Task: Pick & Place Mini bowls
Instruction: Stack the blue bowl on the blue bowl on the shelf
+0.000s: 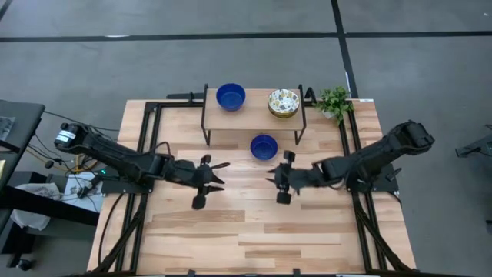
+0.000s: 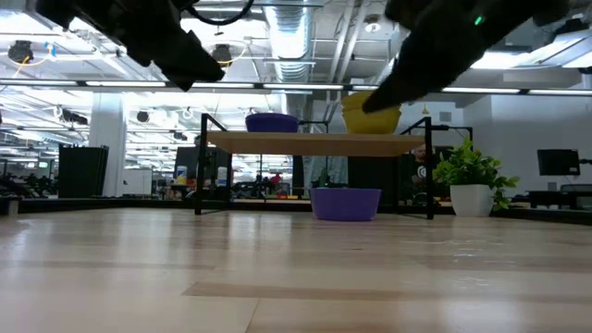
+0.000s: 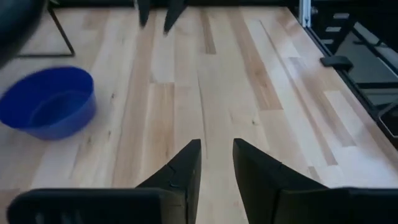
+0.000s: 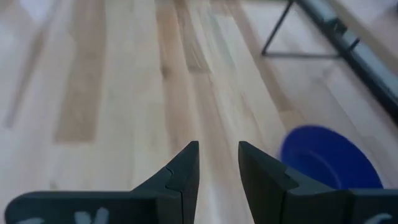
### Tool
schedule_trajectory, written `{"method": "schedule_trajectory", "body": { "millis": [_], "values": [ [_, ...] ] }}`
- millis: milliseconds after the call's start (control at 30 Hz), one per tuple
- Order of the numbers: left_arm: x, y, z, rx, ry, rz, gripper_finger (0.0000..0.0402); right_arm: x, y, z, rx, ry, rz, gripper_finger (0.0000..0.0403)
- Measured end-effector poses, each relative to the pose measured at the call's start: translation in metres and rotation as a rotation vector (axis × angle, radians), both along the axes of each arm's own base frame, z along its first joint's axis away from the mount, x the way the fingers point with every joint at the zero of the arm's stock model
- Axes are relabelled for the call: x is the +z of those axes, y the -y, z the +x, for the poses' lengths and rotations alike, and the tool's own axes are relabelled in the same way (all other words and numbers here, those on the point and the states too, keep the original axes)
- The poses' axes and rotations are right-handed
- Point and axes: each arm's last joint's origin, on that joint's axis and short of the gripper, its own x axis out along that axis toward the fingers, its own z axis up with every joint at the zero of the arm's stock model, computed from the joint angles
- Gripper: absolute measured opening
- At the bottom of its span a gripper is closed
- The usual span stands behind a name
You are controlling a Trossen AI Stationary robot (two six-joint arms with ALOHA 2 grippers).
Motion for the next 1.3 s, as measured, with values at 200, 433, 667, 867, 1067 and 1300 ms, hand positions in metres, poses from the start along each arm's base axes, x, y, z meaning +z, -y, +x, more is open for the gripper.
{"method": "schedule_trajectory", "body": {
  "millis": [200, 433, 667, 867, 1067, 1300],
  "values": [
    [0.001, -0.001, 0.001, 0.01, 0.009, 0.01, 0.0092, -0.016, 0.033, 0.008, 0.018, -0.137, -0.047, 0.0102],
    [0.0, -0.001, 0.001, 0.01, 0.008, 0.008, 0.0092, -0.034, 0.052, 0.02, 0.023, -0.218, -0.104, 0.0102],
    [0.0, -0.001, 0.001, 0.01, 0.008, 0.007, 0.0092, -0.038, 0.068, 0.025, 0.003, -0.244, -0.101, 0.0102],
    [0.001, -0.001, 0.001, 0.01, 0.013, 0.005, 0.0092, -0.049, 0.08, 0.028, 0.016, -0.283, -0.044, 0.0102],
    [0.001, -0.001, 0.001, 0.009, 0.015, 0.004, 0.0092, -0.057, 0.086, 0.029, 0.006, -0.312, -0.049, 0.0102],
    [0.001, -0.001, 0.001, 0.009, 0.016, 0.004, 0.0092, -0.063, 0.093, 0.029, -0.004, -0.343, -0.06, 0.0102]
  ]
}}
